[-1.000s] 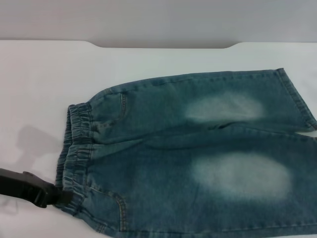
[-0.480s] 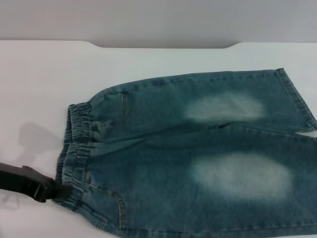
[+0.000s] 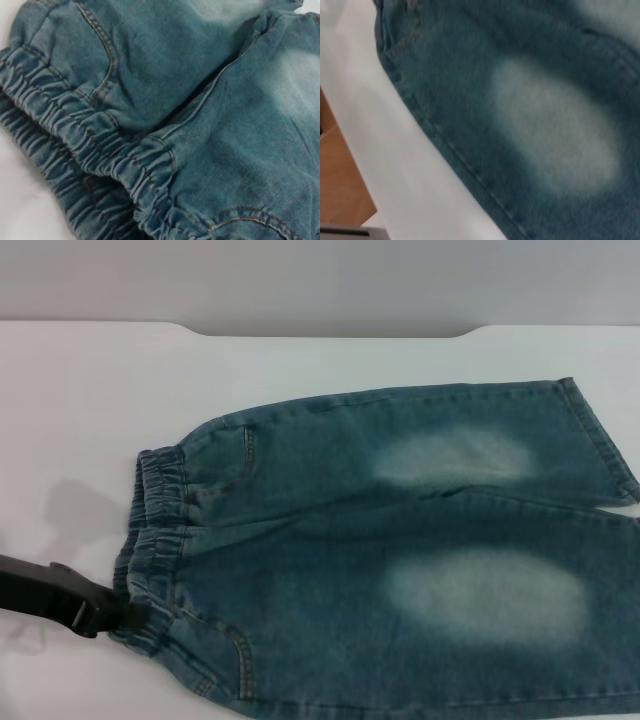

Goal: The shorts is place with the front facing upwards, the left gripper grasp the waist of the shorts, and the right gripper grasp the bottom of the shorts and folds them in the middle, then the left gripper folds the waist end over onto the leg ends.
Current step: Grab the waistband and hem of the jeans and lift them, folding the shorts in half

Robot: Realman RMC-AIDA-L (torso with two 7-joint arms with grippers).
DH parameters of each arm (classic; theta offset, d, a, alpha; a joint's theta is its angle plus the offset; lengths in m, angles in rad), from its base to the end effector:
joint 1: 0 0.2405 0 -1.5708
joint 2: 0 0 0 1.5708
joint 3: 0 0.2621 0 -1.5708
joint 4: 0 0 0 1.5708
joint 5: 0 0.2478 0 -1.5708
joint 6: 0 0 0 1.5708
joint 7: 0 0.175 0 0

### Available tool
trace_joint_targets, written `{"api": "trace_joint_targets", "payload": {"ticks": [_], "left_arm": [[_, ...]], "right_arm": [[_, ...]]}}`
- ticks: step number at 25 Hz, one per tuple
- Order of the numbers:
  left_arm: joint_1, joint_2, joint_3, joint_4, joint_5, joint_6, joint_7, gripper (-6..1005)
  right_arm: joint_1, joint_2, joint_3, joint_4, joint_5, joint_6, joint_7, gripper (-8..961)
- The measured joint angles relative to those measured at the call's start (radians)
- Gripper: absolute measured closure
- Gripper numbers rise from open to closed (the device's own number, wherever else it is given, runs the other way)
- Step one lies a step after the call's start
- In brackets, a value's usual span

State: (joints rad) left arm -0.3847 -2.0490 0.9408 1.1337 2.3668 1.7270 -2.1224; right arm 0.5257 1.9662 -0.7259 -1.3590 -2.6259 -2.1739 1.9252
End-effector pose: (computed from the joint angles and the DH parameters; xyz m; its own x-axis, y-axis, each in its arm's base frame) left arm -0.3085 0.3304 0.0158 0.6332 0.7739 0.0101 0.7670 -0.6257 -0.1425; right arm 0.2796 0.3149 0.1188 0.7525 -0.6143 0.2376 -0.5957 -0.7886 -0.1522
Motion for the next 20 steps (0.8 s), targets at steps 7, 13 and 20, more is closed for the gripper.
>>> {"api": "trace_joint_targets", "payload": {"ticks": [7,13,20], "left_arm": [[-0.01,0.001,0.007,-0.002,0.0,0.0,0.0,952],[-0.01,0.001,0.007,0.0,0.0,0.006,-0.002,952],[-0.01,-0.001,0.007,0.0,0.0,0.008,-0.004,952]], "right_arm": [[-0.01,0.001,-0.006,0.076,-0.095,0.013,-0.058,448],[-0.002,0.002,-0.016,0.154,-0.178,0.079,-0.072,449],[0.013,0.004,-0.027,0.225,-0.241,0.144,-0.075,449]]}}
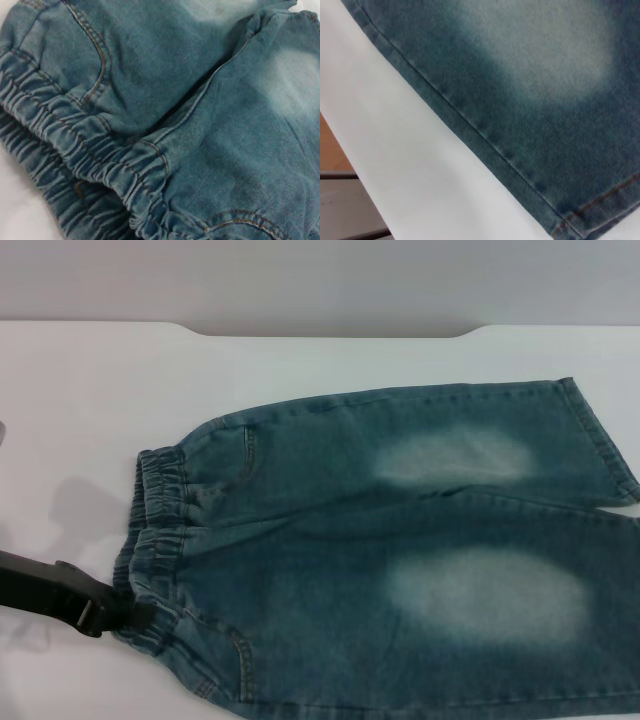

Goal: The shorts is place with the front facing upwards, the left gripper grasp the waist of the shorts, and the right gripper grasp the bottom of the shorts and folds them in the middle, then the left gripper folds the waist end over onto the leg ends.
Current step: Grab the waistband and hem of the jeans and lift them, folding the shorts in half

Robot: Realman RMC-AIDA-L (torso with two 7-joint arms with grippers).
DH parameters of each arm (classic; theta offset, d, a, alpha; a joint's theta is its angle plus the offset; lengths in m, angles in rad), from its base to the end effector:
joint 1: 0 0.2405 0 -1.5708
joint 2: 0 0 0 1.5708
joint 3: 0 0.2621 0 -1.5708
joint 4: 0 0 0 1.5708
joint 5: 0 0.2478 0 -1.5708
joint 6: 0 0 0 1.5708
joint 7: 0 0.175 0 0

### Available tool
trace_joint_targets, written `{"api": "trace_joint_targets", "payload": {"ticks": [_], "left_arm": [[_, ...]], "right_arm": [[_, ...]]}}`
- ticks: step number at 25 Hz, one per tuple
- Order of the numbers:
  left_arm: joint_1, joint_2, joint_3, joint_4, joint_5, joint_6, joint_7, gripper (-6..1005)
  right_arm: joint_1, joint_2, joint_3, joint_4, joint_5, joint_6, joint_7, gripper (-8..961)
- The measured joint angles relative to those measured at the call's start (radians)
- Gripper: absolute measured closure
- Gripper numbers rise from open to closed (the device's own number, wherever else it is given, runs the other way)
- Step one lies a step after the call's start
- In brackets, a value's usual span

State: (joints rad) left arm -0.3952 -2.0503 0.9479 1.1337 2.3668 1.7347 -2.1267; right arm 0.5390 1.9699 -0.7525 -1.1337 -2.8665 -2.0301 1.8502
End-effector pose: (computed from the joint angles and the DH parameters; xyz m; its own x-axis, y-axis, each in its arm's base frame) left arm -0.3038 0.3319 0.0139 0.6401 0.7683 0.0011 0.7615 -0.6343 -0.1329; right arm 0.3370 0.3097 0.0914 0.6281 -0.6662 0.4022 -0.6643 -0.7282 -0.1687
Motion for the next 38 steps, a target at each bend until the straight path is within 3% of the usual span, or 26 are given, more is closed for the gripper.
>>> {"api": "trace_joint_targets", "payload": {"ticks": [15,38], "left_arm": [[-0.006,-0.004,0.0,-0.005,0.0,0.0,-0.004,951],[-0.018,-0.004,0.002,-0.011,0.0,-0.004,-0.004,950]], "right_arm": [[0.016,-0.005,-0.004,0.08,-0.025,0.072,0.007,449],[0.052,0.027,-0.012,0.123,-0.049,0.149,0.015,450]]}}
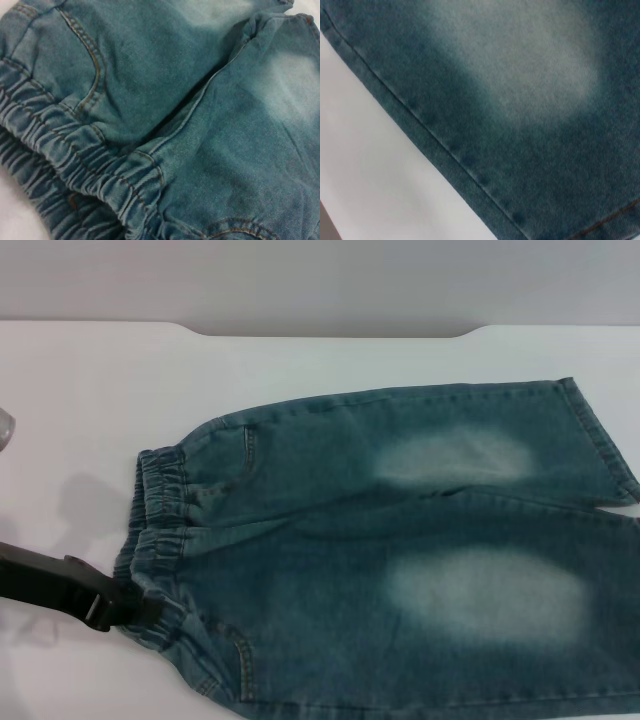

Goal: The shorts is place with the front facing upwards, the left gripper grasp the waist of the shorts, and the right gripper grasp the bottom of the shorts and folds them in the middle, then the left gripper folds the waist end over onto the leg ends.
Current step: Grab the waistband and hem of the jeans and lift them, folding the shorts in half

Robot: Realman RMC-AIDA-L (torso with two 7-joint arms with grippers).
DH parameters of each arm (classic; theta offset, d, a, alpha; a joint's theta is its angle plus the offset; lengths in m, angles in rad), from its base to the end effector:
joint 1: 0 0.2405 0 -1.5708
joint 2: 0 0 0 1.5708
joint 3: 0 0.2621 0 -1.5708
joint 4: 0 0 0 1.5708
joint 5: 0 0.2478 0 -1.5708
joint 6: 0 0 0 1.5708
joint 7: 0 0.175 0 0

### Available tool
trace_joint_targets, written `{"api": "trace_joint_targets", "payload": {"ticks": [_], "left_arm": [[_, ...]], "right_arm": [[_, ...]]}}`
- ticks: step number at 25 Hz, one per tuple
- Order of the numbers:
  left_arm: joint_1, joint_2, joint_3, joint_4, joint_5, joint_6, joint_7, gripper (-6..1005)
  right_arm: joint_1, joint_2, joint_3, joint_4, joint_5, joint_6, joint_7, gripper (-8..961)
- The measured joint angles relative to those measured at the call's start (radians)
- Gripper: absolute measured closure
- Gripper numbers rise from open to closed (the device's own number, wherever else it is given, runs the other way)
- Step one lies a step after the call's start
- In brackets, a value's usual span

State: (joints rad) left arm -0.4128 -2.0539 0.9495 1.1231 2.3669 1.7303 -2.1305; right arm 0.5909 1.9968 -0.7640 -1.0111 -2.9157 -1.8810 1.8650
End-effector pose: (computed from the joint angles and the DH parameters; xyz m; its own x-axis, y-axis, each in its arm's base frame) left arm -0.2987 0.3362 0.0105 0.6456 0.7636 0.0014 0.7577 -0.6404 -0.1258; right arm 0.3457 0.3297 0.0608 0.6221 -0.6625 0.4172 -0.6482 -0.7347 -0.2002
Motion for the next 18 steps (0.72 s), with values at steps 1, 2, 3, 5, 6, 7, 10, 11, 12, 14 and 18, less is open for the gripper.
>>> {"api": "trace_joint_targets", "payload": {"ticks": [1,2,3,5,6,7,10,11,12,14,18], "left_arm": [[0.0,0.0,0.0,0.0,0.0,-0.001,0.001,950],[0.001,-0.001,0.0,-0.001,0.0,-0.002,0.001,950],[0.001,-0.001,0.0,-0.001,0.0,-0.002,0.002,950],[0.001,-0.001,0.0,-0.002,0.0,-0.003,0.003,950],[0.001,-0.001,0.0,-0.003,0.0,-0.003,0.003,950],[0.001,-0.001,0.0,-0.003,0.0,-0.003,0.004,950],[0.001,-0.002,0.0,-0.003,0.0,-0.004,0.004,950],[0.002,-0.002,0.0,-0.004,0.0,-0.004,0.004,950],[0.002,-0.002,0.0,-0.004,0.0,-0.004,0.004,950],[0.002,-0.002,0.0,-0.005,0.0,-0.005,0.004,950],[0.001,-0.002,0.0,-0.011,0.0,-0.005,0.005,950]], "right_arm": [[0.0,0.001,-0.002,0.0,0.0,0.0,0.0,450],[0.001,0.002,-0.004,0.0,0.0,0.0,0.0,450],[0.001,0.004,-0.004,-0.001,0.0,0.0,0.0,450],[0.002,0.008,-0.005,-0.005,-0.001,0.0,0.0,450],[0.002,0.011,-0.007,-0.007,-0.001,0.0,0.0,450],[0.003,0.013,-0.01,-0.009,-0.001,0.0,0.0,450],[0.005,0.016,-0.018,-0.011,-0.001,-0.002,0.003,450],[0.007,0.018,-0.018,-0.012,-0.001,-0.005,0.004,450],[0.009,0.021,-0.019,-0.013,-0.001,-0.009,0.004,450],[0.01,0.029,-0.025,-0.022,-0.001,-0.015,0.004,450],[0.012,0.038,-0.042,-0.027,-0.001,-0.018,0.004,451]]}}
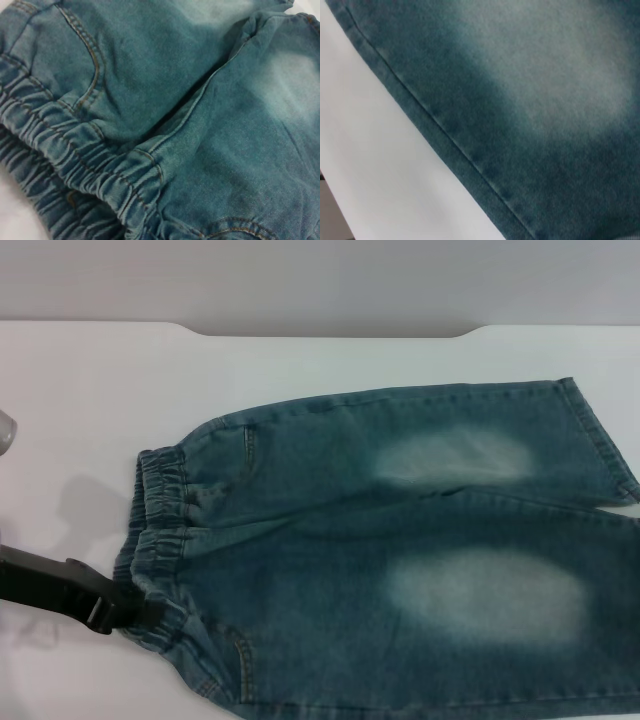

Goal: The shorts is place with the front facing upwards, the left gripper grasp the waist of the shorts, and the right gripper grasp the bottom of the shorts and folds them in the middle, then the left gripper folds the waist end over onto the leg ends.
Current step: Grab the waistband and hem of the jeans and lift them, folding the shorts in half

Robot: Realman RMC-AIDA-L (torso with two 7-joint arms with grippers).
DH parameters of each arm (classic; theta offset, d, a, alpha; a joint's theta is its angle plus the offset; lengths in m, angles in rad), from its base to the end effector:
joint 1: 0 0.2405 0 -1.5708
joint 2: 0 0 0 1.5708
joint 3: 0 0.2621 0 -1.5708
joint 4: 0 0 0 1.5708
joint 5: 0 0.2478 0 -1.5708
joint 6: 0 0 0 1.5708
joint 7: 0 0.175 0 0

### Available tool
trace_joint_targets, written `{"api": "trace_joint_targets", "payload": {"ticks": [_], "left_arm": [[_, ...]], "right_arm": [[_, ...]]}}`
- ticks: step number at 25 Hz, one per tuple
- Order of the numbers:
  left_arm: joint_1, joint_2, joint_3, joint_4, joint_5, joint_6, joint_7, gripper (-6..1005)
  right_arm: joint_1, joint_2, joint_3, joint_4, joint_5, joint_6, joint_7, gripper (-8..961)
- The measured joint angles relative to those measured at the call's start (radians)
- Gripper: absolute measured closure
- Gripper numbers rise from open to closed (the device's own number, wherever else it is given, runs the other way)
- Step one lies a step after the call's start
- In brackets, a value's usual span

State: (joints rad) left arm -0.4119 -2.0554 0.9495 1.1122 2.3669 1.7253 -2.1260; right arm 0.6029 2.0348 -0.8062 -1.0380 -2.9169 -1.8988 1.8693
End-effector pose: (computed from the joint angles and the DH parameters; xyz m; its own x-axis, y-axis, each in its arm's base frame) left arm -0.3004 0.3353 0.0080 0.6426 0.7662 0.0018 0.7607 -0.6377 -0.1214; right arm 0.3301 0.3308 0.0449 0.6462 -0.6197 0.4454 -0.6228 -0.7655 -0.1616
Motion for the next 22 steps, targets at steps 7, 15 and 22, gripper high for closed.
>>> {"api": "trace_joint_targets", "payload": {"ticks": [7,15,22], "left_arm": [[-0.002,0.001,0.0,-0.002,0.0,-0.002,0.001,949],[-0.007,0.002,0.0,-0.002,0.0,-0.005,0.001,949],[-0.014,0.002,0.0,-0.002,0.0,-0.005,-0.001,949]], "right_arm": [[0.004,0.001,-0.015,0.0,0.0,-0.004,0.001,451],[0.003,-0.003,-0.037,-0.001,-0.001,-0.006,0.001,590],[-0.005,-0.002,-0.053,0.0,-0.001,0.002,0.006,836]]}}
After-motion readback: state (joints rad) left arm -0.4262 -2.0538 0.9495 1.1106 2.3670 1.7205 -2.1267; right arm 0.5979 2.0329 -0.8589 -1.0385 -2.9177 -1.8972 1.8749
